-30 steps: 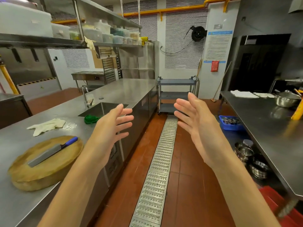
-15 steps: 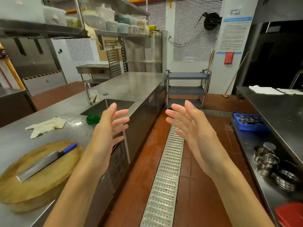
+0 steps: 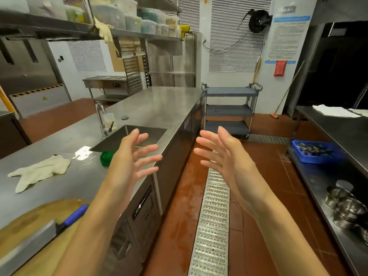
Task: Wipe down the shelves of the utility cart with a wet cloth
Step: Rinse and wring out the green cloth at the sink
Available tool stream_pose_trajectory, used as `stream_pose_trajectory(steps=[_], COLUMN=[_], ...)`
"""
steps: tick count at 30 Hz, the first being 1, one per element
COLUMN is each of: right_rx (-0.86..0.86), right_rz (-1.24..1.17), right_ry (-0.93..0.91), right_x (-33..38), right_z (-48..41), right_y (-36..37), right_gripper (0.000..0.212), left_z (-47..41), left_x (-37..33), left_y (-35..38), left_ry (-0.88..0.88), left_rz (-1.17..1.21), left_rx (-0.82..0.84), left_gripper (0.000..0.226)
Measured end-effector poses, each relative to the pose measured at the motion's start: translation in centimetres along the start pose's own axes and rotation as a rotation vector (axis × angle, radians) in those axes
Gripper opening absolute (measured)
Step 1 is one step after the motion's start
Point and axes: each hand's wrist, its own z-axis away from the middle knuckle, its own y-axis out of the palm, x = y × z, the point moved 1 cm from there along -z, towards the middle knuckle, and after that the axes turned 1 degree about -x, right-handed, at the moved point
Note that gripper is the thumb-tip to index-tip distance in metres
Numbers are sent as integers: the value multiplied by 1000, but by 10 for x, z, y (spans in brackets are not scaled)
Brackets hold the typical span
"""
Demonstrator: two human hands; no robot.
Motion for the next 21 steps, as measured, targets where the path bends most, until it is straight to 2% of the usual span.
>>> stream_pose_trajectory(steps=[8,12,16,21], right_rx=[4,36,99,137], right_rz=[-1,-21,-48,-131], right_ry=[39,59,81,119], right_x=[-40,-66,-87,-102], right_z=[-97,-156,-218,-304], right_y=[13,12,5,-9], right_gripper=[64,62,63,61], left_z=[-93,-149,-206,-281], left_x=[22,34,46,48], left_y=[-24,-29,-27,-19], left_ry=[-19,-20,-46,-61], left_rz=[-24,-24,-45,-55], left_rx=[-42,-98,-144,-223], left_gripper=[48,59,47,47])
